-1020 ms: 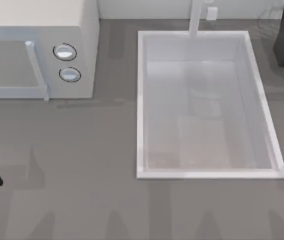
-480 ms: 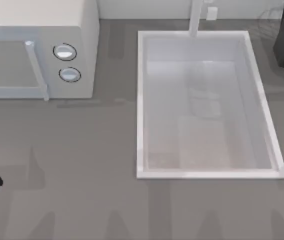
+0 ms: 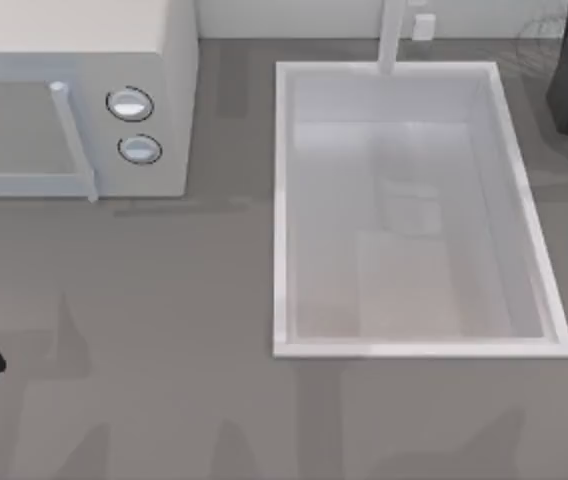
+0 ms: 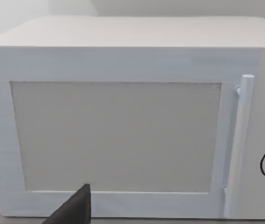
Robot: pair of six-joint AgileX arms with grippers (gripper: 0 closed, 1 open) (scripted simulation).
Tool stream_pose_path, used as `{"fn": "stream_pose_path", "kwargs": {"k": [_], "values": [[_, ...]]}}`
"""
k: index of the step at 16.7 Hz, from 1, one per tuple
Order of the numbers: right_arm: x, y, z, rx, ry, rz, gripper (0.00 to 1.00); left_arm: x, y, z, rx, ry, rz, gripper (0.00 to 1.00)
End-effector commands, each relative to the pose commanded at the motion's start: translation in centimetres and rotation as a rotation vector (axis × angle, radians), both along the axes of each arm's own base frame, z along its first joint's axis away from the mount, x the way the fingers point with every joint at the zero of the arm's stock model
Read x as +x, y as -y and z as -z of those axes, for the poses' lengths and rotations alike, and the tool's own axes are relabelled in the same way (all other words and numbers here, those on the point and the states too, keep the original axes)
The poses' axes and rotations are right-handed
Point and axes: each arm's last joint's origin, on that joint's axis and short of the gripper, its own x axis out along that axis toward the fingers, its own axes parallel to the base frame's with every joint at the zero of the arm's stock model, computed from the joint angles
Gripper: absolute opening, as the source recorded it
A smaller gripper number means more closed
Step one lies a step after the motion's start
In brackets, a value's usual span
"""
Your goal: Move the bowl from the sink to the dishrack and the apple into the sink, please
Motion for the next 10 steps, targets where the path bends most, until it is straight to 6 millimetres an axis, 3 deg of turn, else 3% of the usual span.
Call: {"fn": "stream_pose_path", "kwargs": {"k": [5,10], "values": [[4.6,1.8,0.1,0.035,-0.505,0.015,1.0,0.0,0.0,0.0,0.0,0.0,0.0,1.0],[7.9,3.5,0.4,0.091,-0.786,0.01,1.0,0.0,0.0,0.0,0.0,0.0,0.0,1.0]]}}
